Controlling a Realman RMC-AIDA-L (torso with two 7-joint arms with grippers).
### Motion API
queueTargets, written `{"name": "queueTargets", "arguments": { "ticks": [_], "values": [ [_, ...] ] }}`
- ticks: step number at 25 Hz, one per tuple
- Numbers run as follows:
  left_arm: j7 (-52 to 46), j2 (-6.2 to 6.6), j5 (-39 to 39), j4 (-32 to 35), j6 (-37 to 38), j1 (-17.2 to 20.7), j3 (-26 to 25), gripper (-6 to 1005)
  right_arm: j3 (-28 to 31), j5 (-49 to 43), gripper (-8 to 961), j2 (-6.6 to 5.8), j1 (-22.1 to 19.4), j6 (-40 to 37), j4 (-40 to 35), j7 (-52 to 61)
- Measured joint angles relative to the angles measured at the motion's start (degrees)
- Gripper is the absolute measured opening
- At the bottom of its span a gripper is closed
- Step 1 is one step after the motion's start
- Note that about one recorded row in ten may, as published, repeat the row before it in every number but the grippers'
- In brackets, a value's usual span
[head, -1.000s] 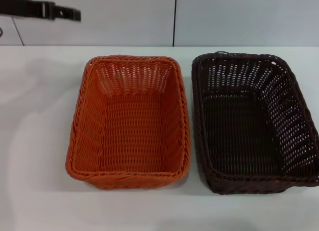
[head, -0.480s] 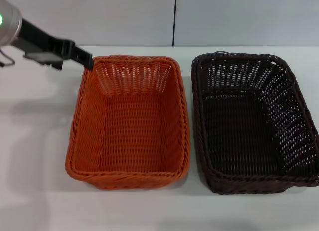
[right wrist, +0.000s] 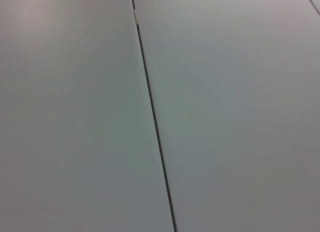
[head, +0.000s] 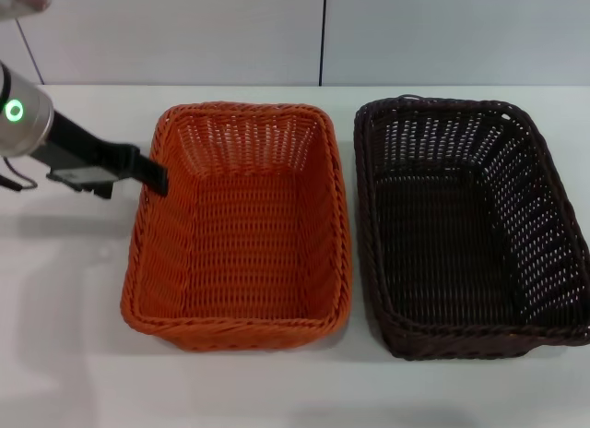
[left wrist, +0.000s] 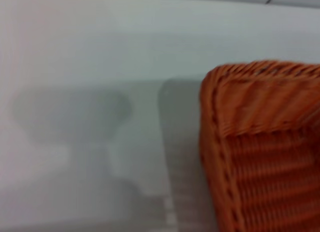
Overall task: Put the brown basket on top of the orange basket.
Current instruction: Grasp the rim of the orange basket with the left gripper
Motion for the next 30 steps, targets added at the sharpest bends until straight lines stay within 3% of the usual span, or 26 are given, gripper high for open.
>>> {"name": "queueTargets", "arguments": {
  "ticks": [6,23,30],
  "values": [
    [0.7,0.27,0.6,-4.9,-4.2,1.3,0.4,757,0.0,-0.1,618,0.01,0.2,0.0,0.1,0.0],
    [1.8,-0.27,-0.1,-8.1,-7.4,2.4,5.7,741,0.0,-0.1,617,0.04,0.9,0.5,0.1,0.0],
    [2.6,-0.21,-0.5,-7.1,-7.7,2.7,5.7,568,0.0,0.0,617,0.00,1.0,2.2,0.0,0.0]
  ]
}}
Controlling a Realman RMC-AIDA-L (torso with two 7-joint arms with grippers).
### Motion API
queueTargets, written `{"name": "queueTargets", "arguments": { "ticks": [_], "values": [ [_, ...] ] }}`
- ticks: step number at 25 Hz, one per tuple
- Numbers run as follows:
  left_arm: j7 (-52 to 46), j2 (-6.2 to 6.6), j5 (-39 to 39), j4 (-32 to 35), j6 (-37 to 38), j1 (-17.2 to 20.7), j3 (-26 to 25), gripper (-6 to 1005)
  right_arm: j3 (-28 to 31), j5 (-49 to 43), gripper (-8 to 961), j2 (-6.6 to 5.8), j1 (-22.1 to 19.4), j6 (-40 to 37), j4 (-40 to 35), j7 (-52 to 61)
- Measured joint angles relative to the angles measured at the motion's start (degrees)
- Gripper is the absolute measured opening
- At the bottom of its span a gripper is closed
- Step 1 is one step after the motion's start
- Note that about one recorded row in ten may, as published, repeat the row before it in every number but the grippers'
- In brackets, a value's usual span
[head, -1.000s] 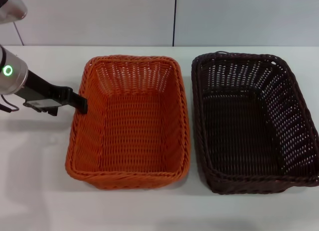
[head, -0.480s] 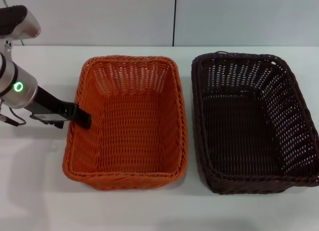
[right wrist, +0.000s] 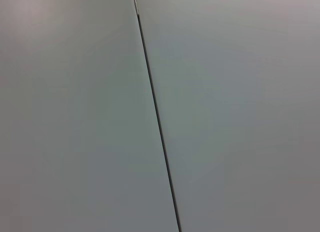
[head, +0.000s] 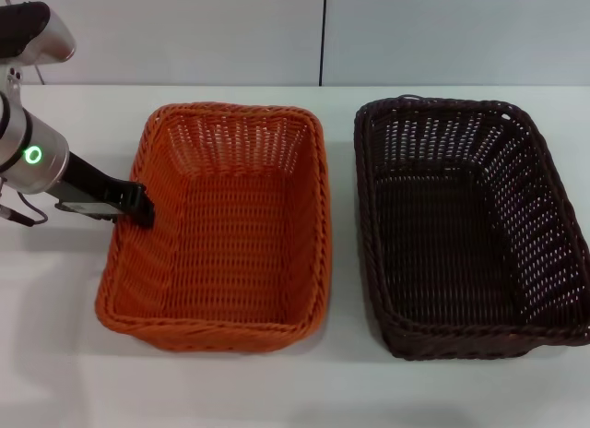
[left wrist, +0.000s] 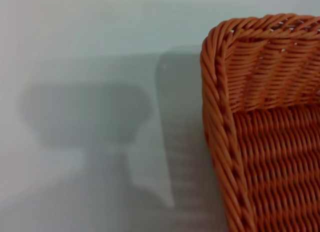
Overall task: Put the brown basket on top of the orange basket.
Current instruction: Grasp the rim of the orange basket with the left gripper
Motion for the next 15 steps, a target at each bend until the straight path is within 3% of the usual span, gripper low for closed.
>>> {"name": "queueTargets", "arguments": {
  "ticks": [7,12,15],
  "values": [
    [1.2,0.29,-0.2,0.6,-0.2,-0.1,-0.5,302,0.0,0.2,617,-0.05,0.0,0.4,-0.2,0.0],
    [4.2,0.68,-0.3,2.0,2.0,-0.6,-0.7,175,0.0,0.2,617,-0.06,0.2,0.4,-0.2,0.0],
    [6.1,1.32,-1.1,4.4,5.0,-0.9,-0.9,174,0.0,0.3,617,-0.12,0.4,0.4,-0.1,0.0]
  ]
}}
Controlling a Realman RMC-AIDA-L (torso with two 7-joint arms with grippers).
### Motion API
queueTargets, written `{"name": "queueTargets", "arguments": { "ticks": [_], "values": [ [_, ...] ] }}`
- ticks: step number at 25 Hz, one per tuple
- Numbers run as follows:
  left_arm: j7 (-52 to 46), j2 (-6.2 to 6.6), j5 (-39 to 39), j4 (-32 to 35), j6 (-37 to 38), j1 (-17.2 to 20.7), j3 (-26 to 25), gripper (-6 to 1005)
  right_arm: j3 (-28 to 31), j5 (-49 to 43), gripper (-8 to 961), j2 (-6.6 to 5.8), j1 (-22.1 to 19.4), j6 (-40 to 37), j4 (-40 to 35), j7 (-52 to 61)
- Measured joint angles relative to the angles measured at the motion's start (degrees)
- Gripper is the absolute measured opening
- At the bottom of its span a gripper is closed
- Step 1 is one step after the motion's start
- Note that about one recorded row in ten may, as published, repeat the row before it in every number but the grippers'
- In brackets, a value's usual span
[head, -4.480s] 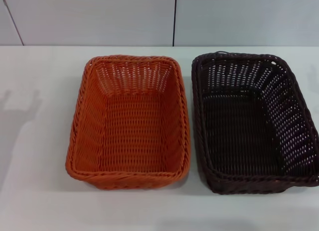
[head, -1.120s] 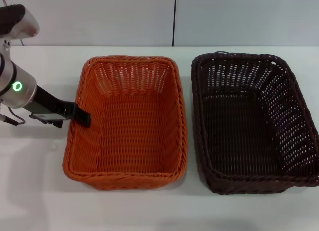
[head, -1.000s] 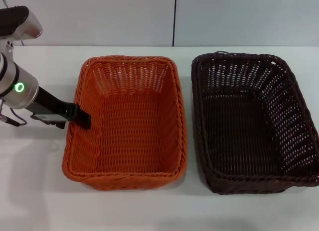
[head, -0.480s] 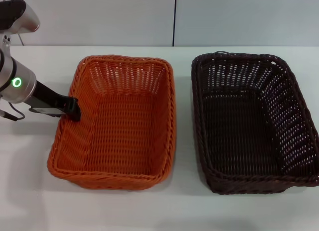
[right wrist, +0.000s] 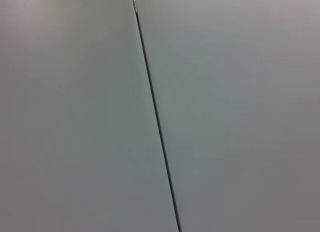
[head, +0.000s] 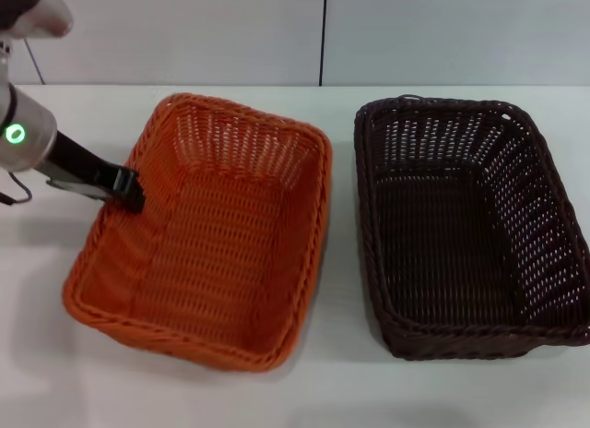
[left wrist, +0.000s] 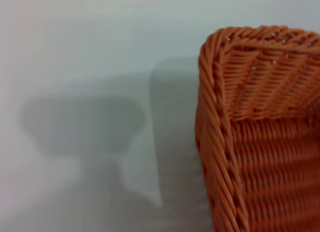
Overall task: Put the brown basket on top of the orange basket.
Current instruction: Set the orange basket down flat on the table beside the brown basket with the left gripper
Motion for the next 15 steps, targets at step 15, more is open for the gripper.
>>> {"name": "queueTargets", "arguments": {
  "ticks": [15],
  "values": [
    [15.2,-0.97,-3.6,-6.3,5.6,-9.1,-0.5,173,0.0,-0.1,617,0.24,0.3,-0.6,0.6,0.3]
  ]
}}
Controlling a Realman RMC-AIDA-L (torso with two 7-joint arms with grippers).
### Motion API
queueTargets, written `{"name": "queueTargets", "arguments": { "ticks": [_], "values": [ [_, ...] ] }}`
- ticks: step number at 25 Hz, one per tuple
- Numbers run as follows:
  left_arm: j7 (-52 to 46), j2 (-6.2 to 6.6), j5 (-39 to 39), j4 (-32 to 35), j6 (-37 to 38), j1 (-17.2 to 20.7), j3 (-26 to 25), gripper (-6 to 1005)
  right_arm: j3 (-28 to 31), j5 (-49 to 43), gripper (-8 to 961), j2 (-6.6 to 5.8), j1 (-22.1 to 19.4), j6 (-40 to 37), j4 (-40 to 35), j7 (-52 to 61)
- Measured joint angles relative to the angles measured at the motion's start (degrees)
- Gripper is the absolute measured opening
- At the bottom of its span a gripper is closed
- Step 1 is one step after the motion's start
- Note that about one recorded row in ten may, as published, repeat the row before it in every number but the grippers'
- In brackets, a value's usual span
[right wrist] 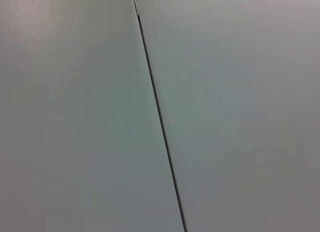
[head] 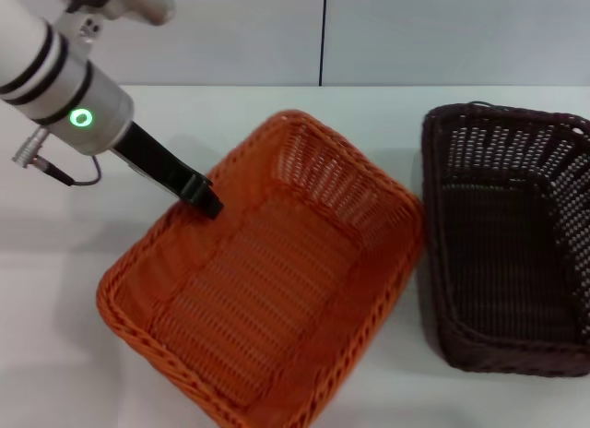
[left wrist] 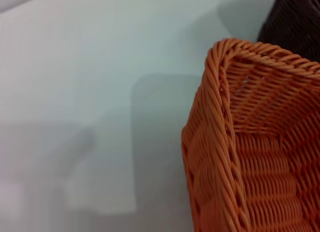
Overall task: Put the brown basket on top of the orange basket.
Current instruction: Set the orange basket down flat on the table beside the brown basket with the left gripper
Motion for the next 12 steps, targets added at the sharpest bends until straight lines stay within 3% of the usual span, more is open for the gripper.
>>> {"name": "queueTargets", "arguments": {
  "ticks": [12],
  "values": [
    [10.5,-0.34,-1.7,-5.9,-0.4,-3.3,1.4,174,0.0,-0.3,618,0.32,0.0,-1.4,0.9,0.2]
  ]
}}
